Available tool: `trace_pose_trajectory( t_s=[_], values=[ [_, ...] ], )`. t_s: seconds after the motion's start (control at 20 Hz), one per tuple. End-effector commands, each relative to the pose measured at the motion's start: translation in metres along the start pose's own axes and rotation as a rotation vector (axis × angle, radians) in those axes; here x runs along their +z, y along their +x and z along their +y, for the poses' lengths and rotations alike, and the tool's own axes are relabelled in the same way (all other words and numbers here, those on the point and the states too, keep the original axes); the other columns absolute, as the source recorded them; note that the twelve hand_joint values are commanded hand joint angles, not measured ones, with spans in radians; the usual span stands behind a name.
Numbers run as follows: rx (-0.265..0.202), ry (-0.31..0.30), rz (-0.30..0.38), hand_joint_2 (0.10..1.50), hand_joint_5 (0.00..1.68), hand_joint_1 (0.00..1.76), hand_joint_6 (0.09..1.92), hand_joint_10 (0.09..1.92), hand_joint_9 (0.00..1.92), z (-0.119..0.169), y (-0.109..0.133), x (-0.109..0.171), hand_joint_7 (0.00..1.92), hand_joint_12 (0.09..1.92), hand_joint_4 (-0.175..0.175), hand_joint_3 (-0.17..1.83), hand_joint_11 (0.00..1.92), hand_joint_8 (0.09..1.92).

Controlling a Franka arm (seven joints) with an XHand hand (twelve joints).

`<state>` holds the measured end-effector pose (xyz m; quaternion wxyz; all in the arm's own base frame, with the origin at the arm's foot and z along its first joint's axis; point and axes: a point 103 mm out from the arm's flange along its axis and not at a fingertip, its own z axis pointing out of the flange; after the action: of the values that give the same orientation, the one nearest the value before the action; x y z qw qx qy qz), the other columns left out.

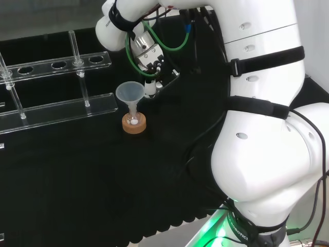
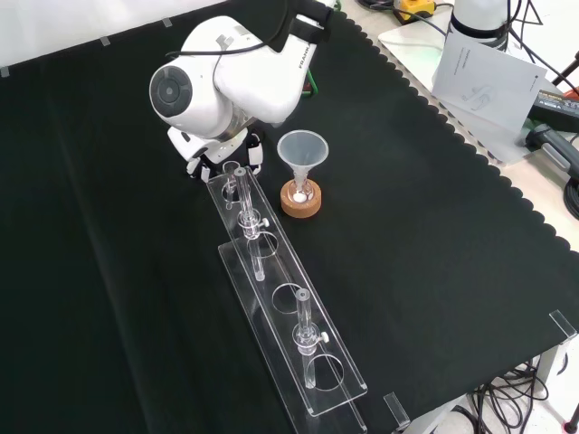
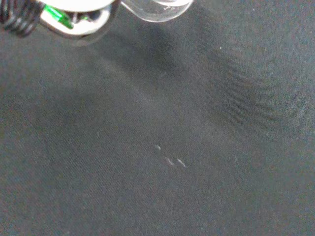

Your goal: Put the weighing funnel back on the table.

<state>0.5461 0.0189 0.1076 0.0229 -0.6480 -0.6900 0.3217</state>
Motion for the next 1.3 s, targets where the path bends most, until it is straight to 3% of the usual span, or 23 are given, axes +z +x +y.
trace_pose_trajectory(
  t_s=[0.05, 0.2, 0.35, 0.45, 0.6, 0.8, 1.3],
  values=[
    [-0.013, -0.005, 0.025, 0.74, 1.14, 1.08, 0.88, 0.40, 0.88, 0.000, -0.008, 0.013, 0.56, 1.15, 0.175, 0.60, 0.65, 0.68],
    [-0.029, -0.009, 0.050, 0.84, 1.13, 1.07, 0.84, 0.41, 0.86, 0.000, -0.013, 0.014, 0.53, 1.16, 0.175, 0.41, 0.64, 0.69],
    [-0.035, -0.020, 0.058, 0.76, 0.80, 0.94, 0.77, 0.46, 0.78, -0.002, -0.016, 0.015, 0.41, 1.18, 0.042, 0.38, 0.61, 0.71],
    [-0.039, -0.030, 0.060, 0.70, 0.53, 0.89, 0.65, 0.49, 0.69, -0.004, -0.018, 0.015, 0.32, 1.21, 0.001, 0.43, 0.55, 0.70],
    [-0.046, -0.050, 0.067, 0.63, 0.35, 0.84, 0.42, 0.56, 0.55, -0.007, -0.022, 0.015, 0.20, 1.28, -0.007, 0.46, 0.43, 0.68],
    [-0.038, -0.081, 0.086, 0.60, 0.30, 0.78, 0.20, 0.63, 0.43, -0.015, -0.030, 0.008, 0.12, 1.32, -0.011, 0.45, 0.34, 0.66],
    [0.002, -0.140, 0.103, 0.60, 0.29, 0.75, 0.13, 0.64, 0.42, -0.055, -0.051, -0.026, 0.15, 1.33, -0.015, 0.43, 0.30, 0.67]
  ],
)
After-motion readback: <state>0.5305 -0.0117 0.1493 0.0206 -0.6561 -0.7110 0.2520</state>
